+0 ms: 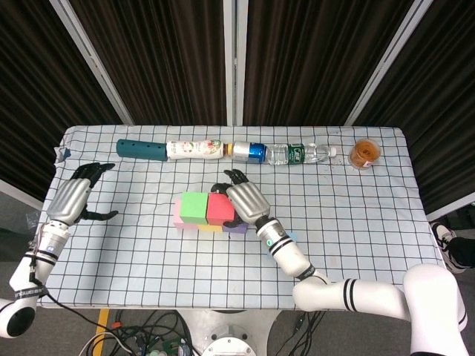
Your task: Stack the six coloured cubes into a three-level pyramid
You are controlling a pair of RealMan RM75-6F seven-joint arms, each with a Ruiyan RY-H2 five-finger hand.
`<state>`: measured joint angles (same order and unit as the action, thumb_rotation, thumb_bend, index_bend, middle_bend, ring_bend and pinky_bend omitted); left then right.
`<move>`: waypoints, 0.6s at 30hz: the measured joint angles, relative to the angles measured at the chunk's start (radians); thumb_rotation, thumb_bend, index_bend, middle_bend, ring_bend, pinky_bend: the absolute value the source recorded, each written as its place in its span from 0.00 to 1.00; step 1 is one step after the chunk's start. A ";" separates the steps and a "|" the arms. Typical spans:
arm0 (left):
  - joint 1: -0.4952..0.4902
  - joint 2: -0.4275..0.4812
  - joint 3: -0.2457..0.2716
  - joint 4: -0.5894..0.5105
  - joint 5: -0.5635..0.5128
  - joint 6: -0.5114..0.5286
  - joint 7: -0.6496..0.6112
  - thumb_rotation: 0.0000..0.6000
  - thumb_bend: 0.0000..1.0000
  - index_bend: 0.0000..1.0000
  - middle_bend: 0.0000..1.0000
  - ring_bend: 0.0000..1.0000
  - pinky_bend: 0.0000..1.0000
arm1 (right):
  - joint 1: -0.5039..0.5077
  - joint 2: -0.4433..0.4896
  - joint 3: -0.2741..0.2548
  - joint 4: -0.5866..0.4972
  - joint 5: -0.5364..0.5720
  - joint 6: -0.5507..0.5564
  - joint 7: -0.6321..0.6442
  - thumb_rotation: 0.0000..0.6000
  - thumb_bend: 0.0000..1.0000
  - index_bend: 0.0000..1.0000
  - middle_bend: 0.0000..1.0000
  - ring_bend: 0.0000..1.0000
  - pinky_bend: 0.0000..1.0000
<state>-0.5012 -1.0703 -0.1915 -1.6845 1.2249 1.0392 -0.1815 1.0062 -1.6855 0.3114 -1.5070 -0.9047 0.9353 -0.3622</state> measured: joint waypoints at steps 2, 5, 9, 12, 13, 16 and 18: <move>-0.001 0.000 0.000 0.000 0.000 -0.002 0.001 1.00 0.11 0.13 0.13 0.06 0.06 | 0.001 0.000 0.000 0.002 0.000 -0.003 0.002 1.00 0.05 0.29 0.38 0.04 0.00; -0.001 0.000 -0.001 0.001 -0.002 -0.002 0.001 1.00 0.11 0.13 0.13 0.06 0.06 | 0.003 -0.001 0.001 0.006 -0.001 -0.005 0.006 1.00 0.05 0.29 0.38 0.04 0.00; -0.002 0.000 -0.002 0.002 -0.003 -0.005 0.001 1.00 0.11 0.13 0.13 0.06 0.06 | 0.005 -0.003 0.001 0.010 -0.003 -0.008 0.009 1.00 0.05 0.29 0.37 0.04 0.00; -0.003 0.000 -0.002 0.002 -0.004 -0.007 0.001 1.00 0.11 0.13 0.13 0.06 0.06 | 0.008 -0.004 0.001 0.012 -0.003 -0.011 0.010 1.00 0.05 0.29 0.37 0.04 0.00; -0.003 -0.001 -0.002 0.003 -0.005 -0.007 0.001 1.00 0.11 0.13 0.13 0.06 0.06 | 0.008 -0.005 0.000 0.013 -0.003 -0.011 0.010 1.00 0.05 0.29 0.37 0.04 0.00; -0.003 0.000 -0.002 0.002 -0.005 -0.008 0.000 1.00 0.11 0.13 0.13 0.06 0.06 | 0.009 -0.007 -0.001 0.015 -0.004 -0.011 0.010 1.00 0.05 0.28 0.37 0.04 0.00; -0.003 0.000 -0.002 0.003 -0.006 -0.009 0.000 1.00 0.11 0.13 0.13 0.06 0.06 | 0.010 -0.008 0.000 0.017 -0.004 -0.010 0.011 1.00 0.05 0.28 0.37 0.04 0.00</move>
<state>-0.5043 -1.0705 -0.1936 -1.6817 1.2191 1.0305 -0.1819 1.0158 -1.6940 0.3114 -1.4899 -0.9085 0.9253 -0.3508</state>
